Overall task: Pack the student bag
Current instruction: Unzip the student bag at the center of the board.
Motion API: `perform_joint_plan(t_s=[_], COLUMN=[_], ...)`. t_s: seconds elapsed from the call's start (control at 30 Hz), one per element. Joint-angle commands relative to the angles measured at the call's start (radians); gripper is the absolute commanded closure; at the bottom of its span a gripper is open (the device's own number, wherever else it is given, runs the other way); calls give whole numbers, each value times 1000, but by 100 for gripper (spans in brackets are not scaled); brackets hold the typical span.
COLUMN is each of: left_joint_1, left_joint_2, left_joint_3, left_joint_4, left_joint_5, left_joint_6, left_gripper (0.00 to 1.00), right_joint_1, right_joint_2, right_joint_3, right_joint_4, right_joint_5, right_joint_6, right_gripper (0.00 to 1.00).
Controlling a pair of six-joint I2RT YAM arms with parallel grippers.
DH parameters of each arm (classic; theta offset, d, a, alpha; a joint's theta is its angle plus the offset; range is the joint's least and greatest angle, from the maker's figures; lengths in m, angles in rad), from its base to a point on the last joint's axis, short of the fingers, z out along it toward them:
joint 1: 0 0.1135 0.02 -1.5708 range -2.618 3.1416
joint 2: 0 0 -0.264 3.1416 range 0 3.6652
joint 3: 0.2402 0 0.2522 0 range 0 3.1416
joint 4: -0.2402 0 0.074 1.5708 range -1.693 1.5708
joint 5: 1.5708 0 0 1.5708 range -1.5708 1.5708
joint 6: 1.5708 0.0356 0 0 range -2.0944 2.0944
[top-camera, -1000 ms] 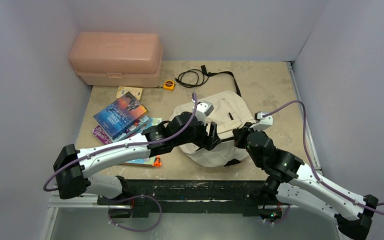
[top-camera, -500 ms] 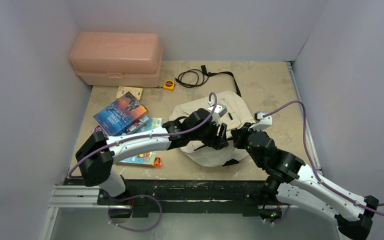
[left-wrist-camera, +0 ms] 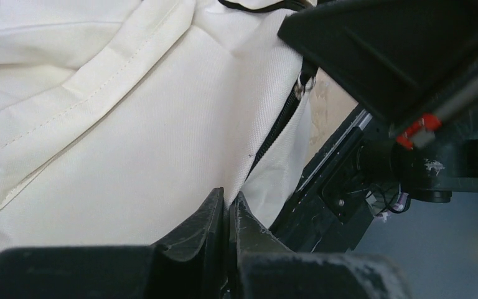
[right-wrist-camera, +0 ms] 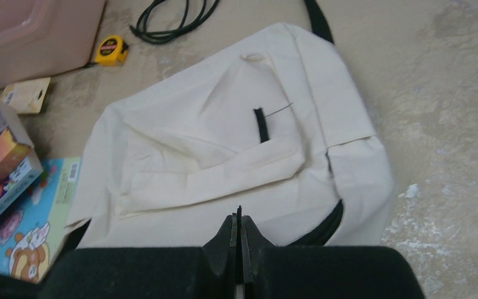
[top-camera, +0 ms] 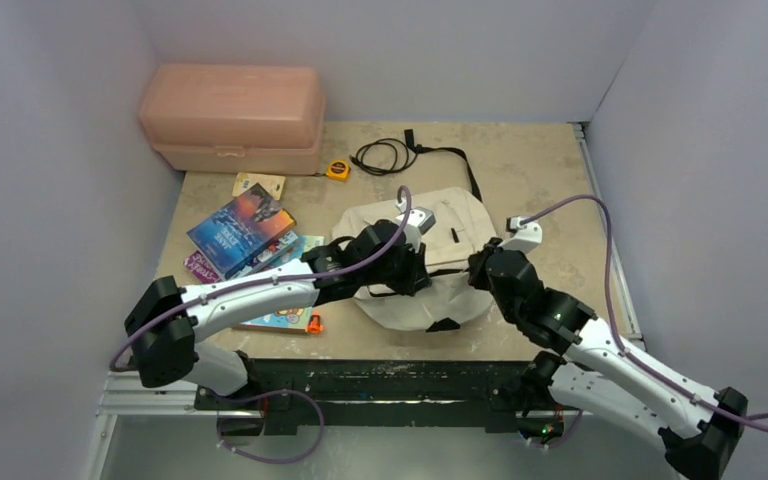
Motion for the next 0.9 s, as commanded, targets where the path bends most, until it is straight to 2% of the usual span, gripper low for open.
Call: perform_joint_plan(t_s=[0.0, 0.13, 0.3, 0.43, 0.47, 0.53, 0.57, 0.6, 0.7, 0.87], left_joint_1=[9, 14, 14, 14, 14, 14, 12, 8, -15, -34], left_joint_2=[-118, -182, -245, -296, -295, -275, -258, -240, -157, -1], left_joint_3=[-37, -49, -116, -202, -207, -194, -180, -164, -80, 99], left_joint_4=[-9, -75, -55, 40, 52, 58, 61, 69, 73, 34], left_joint_5=[-82, -100, -83, 29, 73, 124, 149, 171, 174, 79], left_joint_6=[21, 77, 109, 124, 126, 121, 115, 113, 130, 107], left_gripper=[100, 100, 100, 100, 89, 62, 51, 45, 36, 36], right_joint_1=[-192, -375, -427, -458, -457, -458, -458, -458, -458, -457], right_joint_2=[-10, -12, 45, 62, 48, 13, -9, -29, -81, -120], right_joint_3=[22, 16, 24, 3, -2, -11, -17, -30, -60, -74], right_joint_4=[25, 53, 40, 74, 85, 100, 108, 117, 154, 138], right_joint_5=[-59, -228, -255, -322, -344, -393, -419, -440, -511, -563], right_joint_6=[-26, -53, -45, -52, -63, -86, -94, -99, -121, -95], right_gripper=[100, 100, 100, 100, 100, 100, 100, 100, 100, 100])
